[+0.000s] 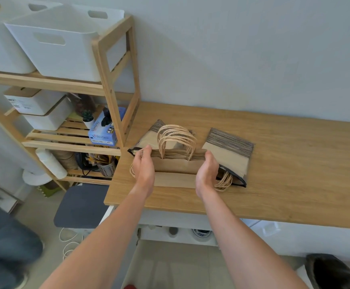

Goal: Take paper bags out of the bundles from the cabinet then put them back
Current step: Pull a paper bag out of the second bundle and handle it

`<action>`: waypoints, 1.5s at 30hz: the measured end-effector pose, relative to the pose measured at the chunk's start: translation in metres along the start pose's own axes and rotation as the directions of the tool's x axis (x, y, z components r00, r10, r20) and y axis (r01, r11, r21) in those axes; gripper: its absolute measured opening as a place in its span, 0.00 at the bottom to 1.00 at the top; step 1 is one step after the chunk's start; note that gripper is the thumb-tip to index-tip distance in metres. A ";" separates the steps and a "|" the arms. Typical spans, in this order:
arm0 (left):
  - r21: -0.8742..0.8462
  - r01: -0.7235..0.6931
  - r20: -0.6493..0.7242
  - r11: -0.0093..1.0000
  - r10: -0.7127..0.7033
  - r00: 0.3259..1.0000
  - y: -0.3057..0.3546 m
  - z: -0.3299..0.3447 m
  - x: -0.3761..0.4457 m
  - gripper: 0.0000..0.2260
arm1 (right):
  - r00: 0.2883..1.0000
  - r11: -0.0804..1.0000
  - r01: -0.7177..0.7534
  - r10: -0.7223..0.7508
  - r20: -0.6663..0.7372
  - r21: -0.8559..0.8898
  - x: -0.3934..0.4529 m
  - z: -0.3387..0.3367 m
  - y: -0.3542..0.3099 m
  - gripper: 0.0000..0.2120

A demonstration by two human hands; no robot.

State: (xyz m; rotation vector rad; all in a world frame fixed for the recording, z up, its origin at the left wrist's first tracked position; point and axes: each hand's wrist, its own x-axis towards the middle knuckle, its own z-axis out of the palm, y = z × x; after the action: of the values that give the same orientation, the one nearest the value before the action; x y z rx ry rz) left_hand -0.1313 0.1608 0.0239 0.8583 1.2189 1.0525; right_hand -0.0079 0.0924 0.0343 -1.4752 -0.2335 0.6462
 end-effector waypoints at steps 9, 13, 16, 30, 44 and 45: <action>0.026 -0.173 -0.091 0.985 0.175 0.980 -0.003 0.003 -0.006 0.14 | 0.957 0.943 0.248 -0.202 0.210 -0.224 0.012 -0.003 0.002 0.13; 0.177 -0.243 -0.038 0.954 0.253 0.967 -0.003 -0.007 -0.005 0.17 | 0.953 0.934 0.260 -0.207 0.222 -0.245 0.015 0.000 -0.006 0.08; 0.226 -0.296 0.008 0.928 0.302 0.953 0.001 -0.013 -0.006 0.19 | 0.828 0.795 0.434 -0.167 0.535 -0.424 0.015 -0.014 -0.022 0.15; 0.533 -0.327 0.237 0.780 0.233 0.943 0.007 -0.025 -0.012 0.31 | 0.643 0.120 0.638 0.461 0.611 -0.761 0.038 -0.013 -0.070 0.25; 0.528 -0.842 0.764 0.113 0.370 0.529 0.181 0.046 0.036 0.18 | 0.701 0.209 0.586 0.353 0.619 -0.783 0.084 0.024 -0.234 0.23; 0.523 -0.847 0.749 0.095 0.423 0.510 0.196 0.055 0.040 0.17 | 0.693 0.211 0.610 0.325 0.643 -0.764 0.088 0.031 -0.250 0.20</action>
State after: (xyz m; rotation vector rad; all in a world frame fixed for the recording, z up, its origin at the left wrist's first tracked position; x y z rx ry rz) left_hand -0.1080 0.2605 0.2045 2.5903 0.8828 0.7262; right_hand 0.1121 0.1740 0.2585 -2.2951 -1.7595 0.9403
